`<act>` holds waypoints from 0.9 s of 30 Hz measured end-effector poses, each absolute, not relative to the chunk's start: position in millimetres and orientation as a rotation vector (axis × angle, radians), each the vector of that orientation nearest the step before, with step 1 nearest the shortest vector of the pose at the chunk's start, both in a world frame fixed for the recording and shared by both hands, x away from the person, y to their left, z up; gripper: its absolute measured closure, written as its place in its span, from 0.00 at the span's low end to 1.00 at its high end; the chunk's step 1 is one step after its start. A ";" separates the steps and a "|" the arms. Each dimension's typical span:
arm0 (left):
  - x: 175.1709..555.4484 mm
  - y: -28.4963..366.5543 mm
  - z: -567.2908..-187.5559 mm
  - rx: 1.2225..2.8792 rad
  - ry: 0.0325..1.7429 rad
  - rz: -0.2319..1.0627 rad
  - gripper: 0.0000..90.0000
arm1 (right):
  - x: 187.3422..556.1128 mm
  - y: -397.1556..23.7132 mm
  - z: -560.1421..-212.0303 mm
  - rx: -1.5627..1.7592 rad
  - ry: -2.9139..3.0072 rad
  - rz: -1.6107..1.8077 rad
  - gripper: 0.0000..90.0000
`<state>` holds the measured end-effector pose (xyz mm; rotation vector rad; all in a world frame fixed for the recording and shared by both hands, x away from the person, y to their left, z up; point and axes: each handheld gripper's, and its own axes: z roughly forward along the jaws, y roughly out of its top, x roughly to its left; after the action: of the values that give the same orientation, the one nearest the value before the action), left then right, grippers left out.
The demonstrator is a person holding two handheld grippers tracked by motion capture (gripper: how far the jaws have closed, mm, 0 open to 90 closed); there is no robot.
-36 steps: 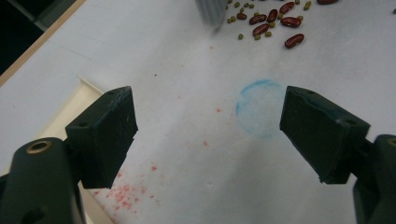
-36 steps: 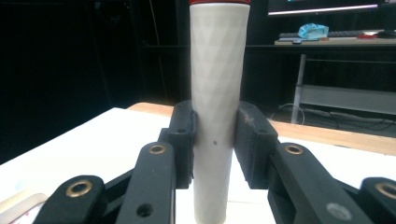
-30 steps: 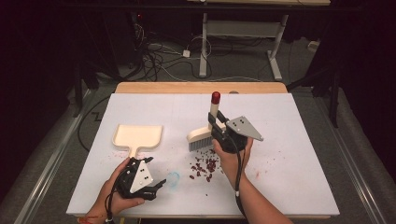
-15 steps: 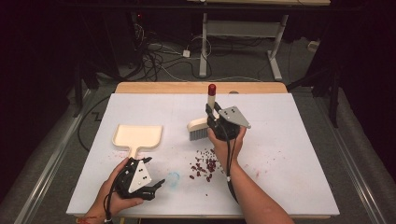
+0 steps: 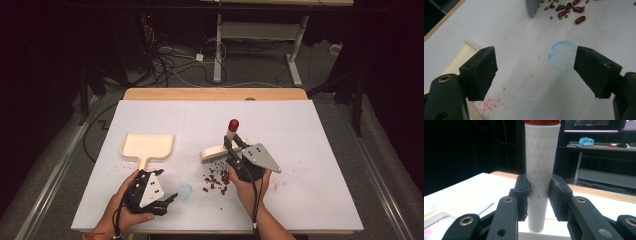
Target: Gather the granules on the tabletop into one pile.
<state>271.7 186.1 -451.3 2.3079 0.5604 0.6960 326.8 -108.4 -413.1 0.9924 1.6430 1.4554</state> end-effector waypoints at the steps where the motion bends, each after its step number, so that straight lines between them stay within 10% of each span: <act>1: 271.7 185.9 -451.4 2.309 0.560 0.696 0.20 | 321.0 -108.5 -413.5 0.984 1.652 1.456 0.79; 27: 274.6 192.2 -448.9 2.269 0.607 0.717 0.19 | 319.9 -117.3 -396.6 0.902 1.769 1.496 0.78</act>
<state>274.6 192.2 -448.9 2.2694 0.6071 0.7171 319.9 -117.3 -396.6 0.9018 1.7695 1.4961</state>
